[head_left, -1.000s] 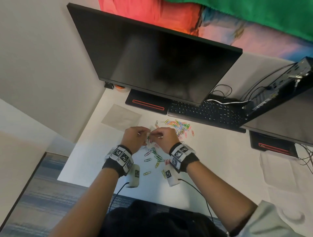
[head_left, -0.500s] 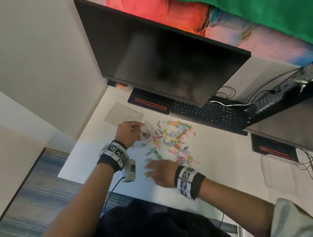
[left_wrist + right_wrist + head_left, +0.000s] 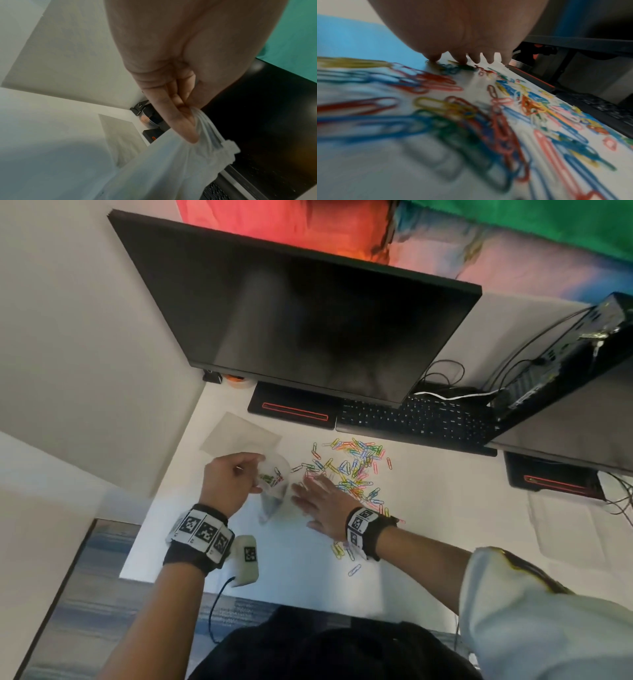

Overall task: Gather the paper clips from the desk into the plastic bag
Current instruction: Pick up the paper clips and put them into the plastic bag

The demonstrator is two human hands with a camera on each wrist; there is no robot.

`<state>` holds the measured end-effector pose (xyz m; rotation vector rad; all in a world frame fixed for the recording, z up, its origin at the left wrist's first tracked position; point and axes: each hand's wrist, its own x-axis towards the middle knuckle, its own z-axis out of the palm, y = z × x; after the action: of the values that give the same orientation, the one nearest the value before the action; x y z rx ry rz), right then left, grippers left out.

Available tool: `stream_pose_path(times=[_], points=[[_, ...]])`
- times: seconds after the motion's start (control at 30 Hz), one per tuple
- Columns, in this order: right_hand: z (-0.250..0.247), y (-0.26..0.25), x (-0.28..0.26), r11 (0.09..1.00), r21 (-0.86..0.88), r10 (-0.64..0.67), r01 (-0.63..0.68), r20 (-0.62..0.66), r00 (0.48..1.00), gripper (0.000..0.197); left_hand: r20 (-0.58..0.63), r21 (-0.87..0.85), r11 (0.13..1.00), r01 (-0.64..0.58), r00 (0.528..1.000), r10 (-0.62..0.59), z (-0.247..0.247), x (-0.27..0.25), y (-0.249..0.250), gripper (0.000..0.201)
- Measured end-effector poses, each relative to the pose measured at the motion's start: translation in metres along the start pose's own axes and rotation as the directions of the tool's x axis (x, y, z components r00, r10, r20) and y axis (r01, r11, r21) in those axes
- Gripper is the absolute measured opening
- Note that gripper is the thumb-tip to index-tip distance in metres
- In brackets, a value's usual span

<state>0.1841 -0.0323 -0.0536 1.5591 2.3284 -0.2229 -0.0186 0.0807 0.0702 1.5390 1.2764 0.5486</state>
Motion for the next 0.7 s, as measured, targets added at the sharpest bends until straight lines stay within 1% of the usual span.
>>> stream_pose_path(times=[0.07, 0.13, 0.23, 0.27, 0.33, 0.43, 0.5, 0.57, 0.63, 0.67, 0.7], points=[[-0.006, 0.012, 0.01, 0.998, -0.012, 0.058, -0.058, 0.009, 0.998, 0.067, -0.004, 0.01, 1.0, 0.002, 1.0, -0.002, -0.004, -0.001, -0.001, 0.022], [-0.011, 0.02, 0.021, 0.993, 0.035, 0.114, -0.115, 0.011, 0.993, 0.067, -0.004, 0.02, 1.0, 0.011, 1.0, -0.011, -0.006, -0.004, -0.001, 0.022], [-0.012, 0.023, 0.034, 0.984, 0.107, 0.132, -0.139, 0.069, 0.989, 0.063, 0.004, 0.027, 0.999, 0.029, 1.0, -0.029, -0.006, -0.005, -0.003, 0.022], [-0.013, 0.022, 0.036, 0.983, 0.12, 0.129, -0.138, 0.083, 0.988, 0.061, 0.005, 0.028, 0.999, 0.035, 0.999, -0.036, -0.006, -0.005, -0.004, 0.022], [-0.015, 0.021, 0.035, 0.988, 0.108, 0.107, -0.113, 0.067, 0.992, 0.061, 0.005, 0.03, 0.998, 0.05, 0.999, -0.05, -0.005, -0.004, -0.007, 0.022], [-0.017, 0.023, 0.023, 0.998, 0.062, -0.008, 0.006, 0.027, 1.0, 0.066, 0.007, 0.029, 0.998, 0.06, 0.998, -0.06, -0.003, -0.003, -0.011, 0.022], [-0.016, 0.024, 0.014, 0.998, 0.062, -0.02, 0.019, 0.023, 1.0, 0.057, 0.009, 0.018, 0.998, 0.057, 0.998, -0.057, -0.001, -0.004, -0.01, 0.023], [-0.014, 0.029, 0.01, 0.995, 0.097, 0.021, -0.025, 0.043, 0.999, 0.044, 0.012, 0.016, 0.998, 0.053, 0.999, -0.053, 0.002, -0.005, -0.008, 0.022], [-0.014, 0.035, 0.012, 0.984, 0.157, 0.069, -0.078, 0.063, 0.996, 0.033, 0.017, 0.024, 0.998, 0.054, 0.998, -0.055, 0.006, -0.005, -0.005, 0.021], [-0.018, 0.038, 0.012, 0.972, 0.2, 0.11, -0.123, 0.079, 0.991, 0.029, 0.024, 0.031, 0.998, 0.053, 0.998, -0.054, 0.009, -0.005, -0.005, 0.021], [-0.02, 0.042, 0.013, 0.946, 0.269, 0.17, -0.181, 0.063, 0.983, 0.025, 0.033, 0.04, 0.998, 0.05, 0.998, -0.052, 0.011, -0.004, -0.004, 0.021]])
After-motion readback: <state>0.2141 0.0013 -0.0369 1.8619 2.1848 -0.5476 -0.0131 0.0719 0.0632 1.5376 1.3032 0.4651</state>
